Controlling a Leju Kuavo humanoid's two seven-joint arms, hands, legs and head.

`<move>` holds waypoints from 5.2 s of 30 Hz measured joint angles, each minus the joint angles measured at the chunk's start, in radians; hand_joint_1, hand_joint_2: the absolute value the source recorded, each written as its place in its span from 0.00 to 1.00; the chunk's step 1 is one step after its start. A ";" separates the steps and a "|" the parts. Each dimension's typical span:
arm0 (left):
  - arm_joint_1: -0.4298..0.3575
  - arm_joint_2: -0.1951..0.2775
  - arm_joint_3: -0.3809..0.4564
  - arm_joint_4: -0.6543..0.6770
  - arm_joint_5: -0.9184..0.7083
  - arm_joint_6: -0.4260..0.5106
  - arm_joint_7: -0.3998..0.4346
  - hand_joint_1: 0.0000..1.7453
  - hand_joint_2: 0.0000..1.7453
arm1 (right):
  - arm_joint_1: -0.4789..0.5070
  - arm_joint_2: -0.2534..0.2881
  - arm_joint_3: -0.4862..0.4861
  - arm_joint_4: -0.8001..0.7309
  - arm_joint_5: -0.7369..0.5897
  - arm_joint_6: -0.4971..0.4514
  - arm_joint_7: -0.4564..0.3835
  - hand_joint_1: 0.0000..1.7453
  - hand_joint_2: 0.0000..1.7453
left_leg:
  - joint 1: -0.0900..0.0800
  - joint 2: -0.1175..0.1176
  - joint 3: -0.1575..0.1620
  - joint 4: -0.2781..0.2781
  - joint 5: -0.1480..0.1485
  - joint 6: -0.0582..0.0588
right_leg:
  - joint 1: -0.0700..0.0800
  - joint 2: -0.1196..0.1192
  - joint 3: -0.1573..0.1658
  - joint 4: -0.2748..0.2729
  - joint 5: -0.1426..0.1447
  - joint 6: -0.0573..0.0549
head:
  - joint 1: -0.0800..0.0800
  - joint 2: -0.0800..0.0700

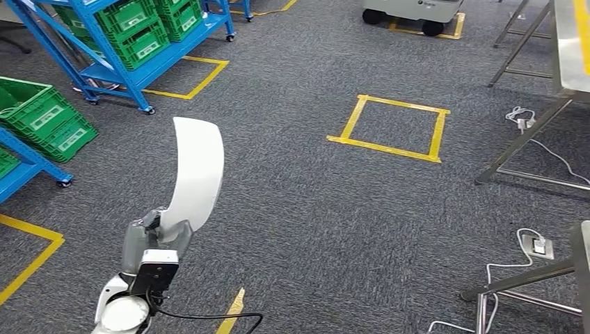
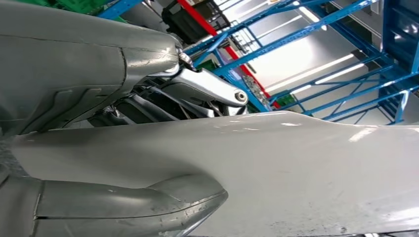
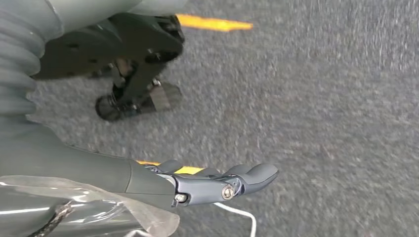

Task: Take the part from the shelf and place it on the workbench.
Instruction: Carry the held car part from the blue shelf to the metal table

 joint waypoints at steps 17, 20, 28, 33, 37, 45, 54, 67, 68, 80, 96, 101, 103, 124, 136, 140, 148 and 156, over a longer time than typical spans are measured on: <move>-0.003 0.008 0.020 0.049 0.003 0.000 -0.002 1.00 1.00 | -0.002 -0.001 -0.019 0.006 0.028 -0.005 0.005 0.00 1.00 | -0.006 0.155 -0.010 0.029 -0.029 -0.028 | 0.000 -0.165 0.042 -0.009 -0.032 -0.012 | 0.005 0.000; 0.000 0.010 0.023 0.053 0.003 0.000 -0.002 1.00 1.00 | -0.006 -0.001 -0.022 0.006 0.028 -0.005 0.006 0.00 1.00 | 0.002 0.082 -0.085 0.210 -0.130 -0.039 | -0.002 -0.130 0.036 -0.010 -0.025 -0.025 | -0.002 0.000; -0.001 0.010 0.026 0.074 0.004 0.000 -0.002 1.00 1.00 | -0.004 -0.001 -0.036 0.006 0.051 -0.007 0.013 0.00 1.00 | 0.008 0.000 -0.007 0.025 -0.007 -0.022 | 0.001 -0.036 0.021 0.003 -0.018 -0.013 | -0.001 0.000; -0.007 0.001 0.025 0.082 0.004 0.001 -0.003 1.00 1.00 | 0.004 -0.003 -0.048 0.006 0.064 -0.004 0.015 0.00 1.00 | 0.012 0.038 -0.006 0.000 0.001 0.000 | 0.000 -0.063 -0.025 0.049 -0.044 0.014 | 0.005 0.000; -0.007 -0.001 0.027 0.089 0.004 0.001 -0.003 1.00 1.00 | 0.000 -0.003 -0.054 0.006 0.066 -0.004 0.016 0.00 1.00 | 0.009 0.092 -0.010 -0.001 0.003 0.005 | -0.002 -0.123 -0.131 0.286 -0.147 0.026 | 0.010 0.000; -0.011 -0.004 0.028 0.096 0.004 0.001 -0.003 1.00 1.00 | -0.003 -0.005 -0.056 0.006 0.066 -0.004 0.016 0.00 1.00 | -0.004 0.167 -0.001 0.005 -0.009 -0.018 | 0.005 -0.186 0.036 -0.004 -0.035 0.008 | 0.009 0.000; -0.014 -0.002 0.028 0.107 0.004 0.001 -0.003 1.00 1.00 | -0.002 -0.005 -0.061 0.006 0.076 0.002 0.017 0.00 1.00 | 0.007 0.071 -0.138 0.301 -0.128 -0.039 | -0.002 -0.085 0.028 -0.006 -0.021 -0.022 | 0.000 0.000; -0.018 -0.010 0.019 0.115 0.007 0.005 -0.006 1.00 1.00 | -0.002 -0.011 -0.083 0.007 0.115 0.009 0.028 0.00 1.00 | 0.015 0.076 -0.024 0.002 0.011 0.003 | -0.009 -0.122 -0.122 0.247 -0.136 0.036 | 0.008 0.000; -0.017 -0.011 0.019 0.117 0.008 0.005 -0.004 1.00 1.00 | -0.002 -0.012 -0.085 0.007 0.117 0.009 0.028 0.00 1.00 | 0.015 0.091 -0.024 0.002 0.010 0.003 | -0.011 -0.125 -0.136 0.280 -0.143 0.040 | 0.008 0.000; -0.021 -0.012 0.018 0.123 0.010 0.007 0.000 1.00 1.00 | -0.005 -0.022 -0.097 0.008 0.130 0.012 0.029 0.00 1.00 | 0.015 0.100 -0.051 0.109 -0.076 -0.047 | -0.011 -0.137 0.027 -0.002 -0.029 -0.004 | 0.002 0.000; -0.021 -0.013 0.017 0.128 0.013 0.011 0.011 1.00 1.00 | -0.005 -0.024 -0.129 0.010 0.171 0.028 0.026 0.00 1.00 | 0.016 0.058 -0.027 0.008 0.008 0.009 | 0.002 -0.107 -0.065 0.140 -0.099 0.026 | 0.008 0.000; -0.018 -0.012 0.020 0.128 0.013 0.012 0.018 1.00 1.00 | -0.007 -0.024 -0.140 0.010 0.187 0.032 0.026 0.00 1.00 | 0.015 0.121 -0.025 0.009 0.003 0.006 | -0.013 -0.136 -0.092 0.210 -0.092 0.046 | 0.010 0.000; -0.019 -0.012 0.020 0.128 0.014 0.012 0.020 1.00 1.00 | -0.009 -0.024 -0.144 0.010 0.194 0.034 0.026 0.00 1.00 | 0.012 0.139 -0.019 0.011 -0.003 -0.003 | -0.012 -0.170 -0.013 0.069 -0.044 0.043 | 0.011 0.000; -0.032 -0.013 0.021 0.139 0.006 0.017 0.038 1.00 1.00 | -0.006 -0.025 -0.189 0.010 0.255 0.048 0.027 0.00 1.00 | 0.016 0.019 -0.019 0.023 -0.010 -0.011 | -0.012 -0.007 0.004 0.002 -0.017 0.025 | 0.002 0.000; -0.039 -0.017 0.024 0.148 0.006 0.017 0.038 1.00 1.00 | -0.015 -0.027 -0.204 0.010 0.275 0.049 0.028 0.00 1.00 | 0.001 0.154 0.007 0.019 -0.032 -0.006 | 0.015 -0.209 -0.001 0.015 -0.010 0.010 | 0.022 0.000; -0.054 -0.019 0.025 0.151 0.000 0.023 0.037 1.00 1.00 | -0.017 -0.028 -0.210 0.010 0.289 0.053 0.027 0.00 1.00 | 0.002 0.159 0.011 0.031 -0.052 -0.025 | 0.014 -0.176 0.005 0.000 -0.015 -0.010 | 0.018 0.000; -0.095 -0.016 0.044 0.181 -0.029 0.073 0.039 1.00 1.00 | -0.023 -0.030 -0.220 0.011 0.347 0.069 0.034 0.00 1.00 | 0.008 0.060 -0.123 0.220 -0.055 -0.031 | 0.008 -0.063 0.031 -0.003 -0.026 -0.022 | 0.008 0.000; -0.175 -0.016 0.065 0.228 -0.029 0.099 0.045 1.00 1.00 | -0.026 -0.040 -0.226 0.016 0.386 0.077 0.036 0.00 1.00 | 0.012 0.021 -0.042 0.032 0.004 0.009 | 0.005 -0.054 0.000 0.053 -0.048 0.020 | 0.015 0.000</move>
